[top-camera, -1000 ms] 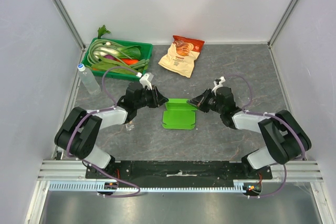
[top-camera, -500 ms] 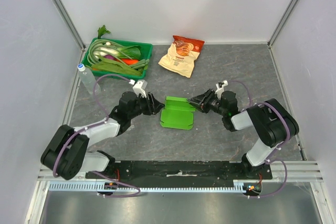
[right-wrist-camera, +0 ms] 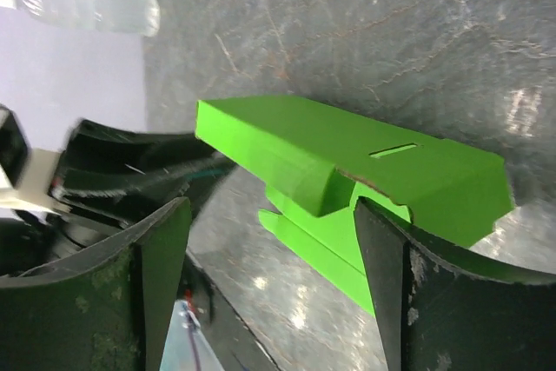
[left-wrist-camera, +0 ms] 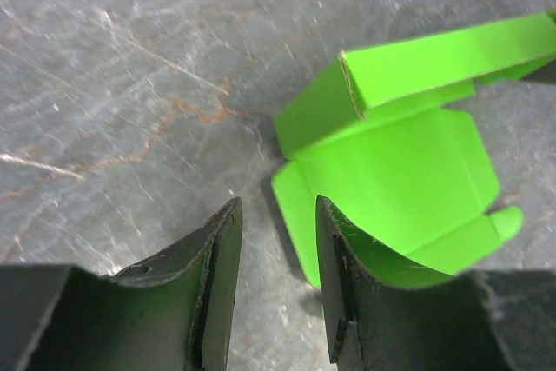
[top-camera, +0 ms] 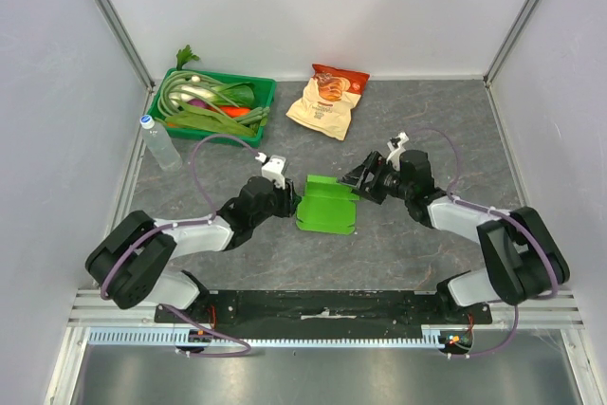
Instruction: Fold the paper box
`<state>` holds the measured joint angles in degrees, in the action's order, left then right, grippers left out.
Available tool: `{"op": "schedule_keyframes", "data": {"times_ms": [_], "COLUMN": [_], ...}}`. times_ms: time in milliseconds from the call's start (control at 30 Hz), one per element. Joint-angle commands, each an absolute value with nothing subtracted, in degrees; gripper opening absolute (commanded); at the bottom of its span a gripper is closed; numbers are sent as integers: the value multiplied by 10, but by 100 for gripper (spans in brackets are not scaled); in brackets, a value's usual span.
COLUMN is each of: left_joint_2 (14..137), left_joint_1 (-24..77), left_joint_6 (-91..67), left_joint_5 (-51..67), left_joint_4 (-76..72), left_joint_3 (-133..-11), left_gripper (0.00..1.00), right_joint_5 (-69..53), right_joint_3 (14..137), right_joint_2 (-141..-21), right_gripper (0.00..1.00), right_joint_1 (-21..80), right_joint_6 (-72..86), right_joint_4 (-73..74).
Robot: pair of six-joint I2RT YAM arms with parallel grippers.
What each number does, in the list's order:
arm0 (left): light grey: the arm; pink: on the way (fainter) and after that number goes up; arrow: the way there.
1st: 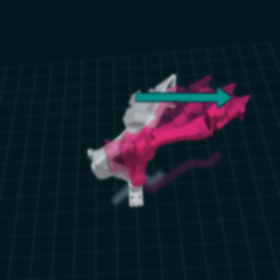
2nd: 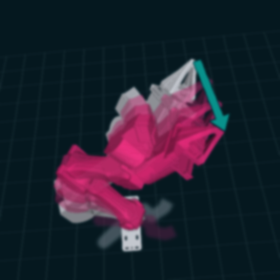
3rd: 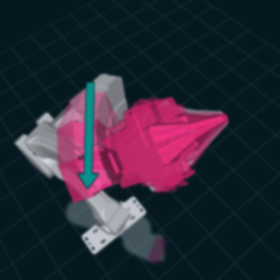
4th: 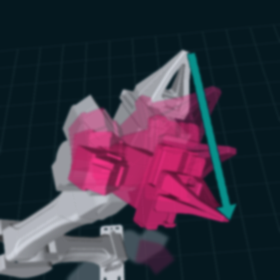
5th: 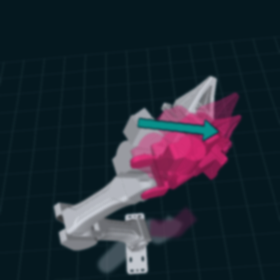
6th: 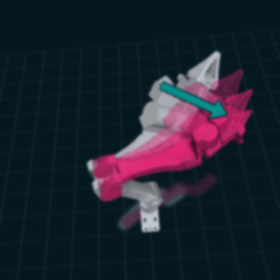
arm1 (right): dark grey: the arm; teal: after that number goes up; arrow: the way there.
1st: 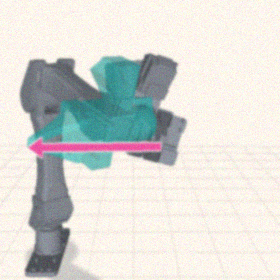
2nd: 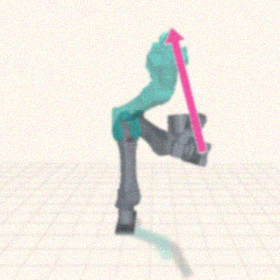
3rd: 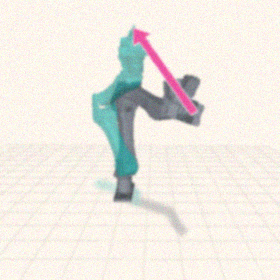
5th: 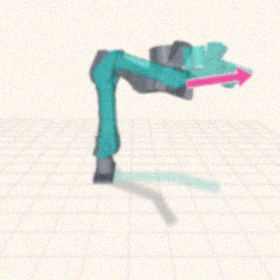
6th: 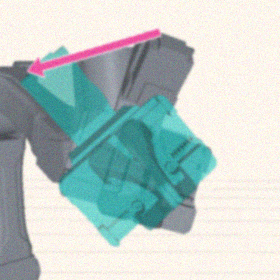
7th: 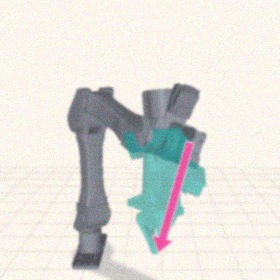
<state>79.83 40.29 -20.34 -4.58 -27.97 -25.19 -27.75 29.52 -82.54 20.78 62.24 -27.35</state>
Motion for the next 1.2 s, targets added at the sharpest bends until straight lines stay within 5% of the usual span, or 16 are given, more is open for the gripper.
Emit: {"op": "schedule_keyframes", "data": {"times_ms": [0, 233, 400, 533, 1167], "left_joint_2": [821, 815, 845, 882, 946], "left_joint_1": [404, 410, 448, 468, 512], "left_joint_6": [-148, -166, -132, -121, -87], "left_joint_5": [-90, -9, -62, -133, -256], "left_joint_4": [-280, -345, -350, -341, -457], "left_joint_3": [-311, -275, -286, -315, -326], "left_gripper": [46, 54, 54, 48, 44], "right_joint_5": [-251, -233, -186, -91, -4], "right_joint_3": [377, 446, 456, 452, 417], "right_joint_2": [-776, -748, -701, -690, -702], "right_gripper": [85, 89, 88, 68, 61], "right_joint_1": [207, 207, 207, 218, 318], "right_joint_6": [451, 349, 328, 287, 346], "right_joint_4": [-19, 123, 172, 221, 122]}}
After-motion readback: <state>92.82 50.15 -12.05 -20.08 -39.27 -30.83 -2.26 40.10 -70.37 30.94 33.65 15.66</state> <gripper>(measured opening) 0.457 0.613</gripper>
